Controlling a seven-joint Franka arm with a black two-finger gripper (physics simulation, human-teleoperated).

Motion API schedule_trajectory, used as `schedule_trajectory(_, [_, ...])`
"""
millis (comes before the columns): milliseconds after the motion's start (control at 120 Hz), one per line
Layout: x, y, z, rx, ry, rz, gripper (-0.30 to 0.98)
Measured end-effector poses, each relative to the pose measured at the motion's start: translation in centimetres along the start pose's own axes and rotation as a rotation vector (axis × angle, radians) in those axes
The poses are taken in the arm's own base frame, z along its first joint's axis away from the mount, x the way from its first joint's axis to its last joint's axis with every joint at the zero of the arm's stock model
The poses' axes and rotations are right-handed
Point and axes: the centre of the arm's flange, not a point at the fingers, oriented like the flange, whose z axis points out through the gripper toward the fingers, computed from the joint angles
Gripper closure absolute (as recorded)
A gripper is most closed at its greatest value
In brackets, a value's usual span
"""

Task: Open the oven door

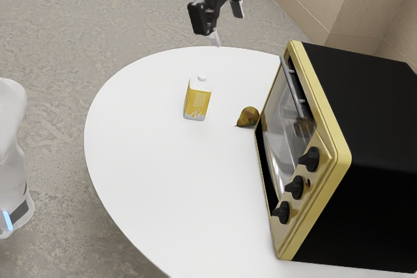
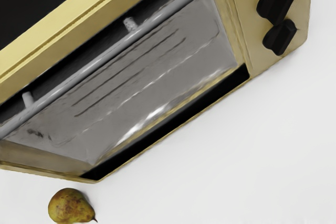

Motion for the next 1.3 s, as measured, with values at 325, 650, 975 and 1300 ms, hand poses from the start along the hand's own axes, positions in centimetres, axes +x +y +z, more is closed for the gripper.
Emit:
schedule_trajectory(325, [0.2,8.0,-1.3,0.282,0.188,0.529,0.0])
schedule_trajectory(650, [-5.4,3.9,11.1,0.344,0.334,0.752,0.0])
schedule_trajectory(975, [-1.4,3.4,16.5,0.419,0.343,0.918,0.0])
schedule_trajectory(1300, [-0.9,1.4,18.2,0.444,0.306,0.908,0.0])
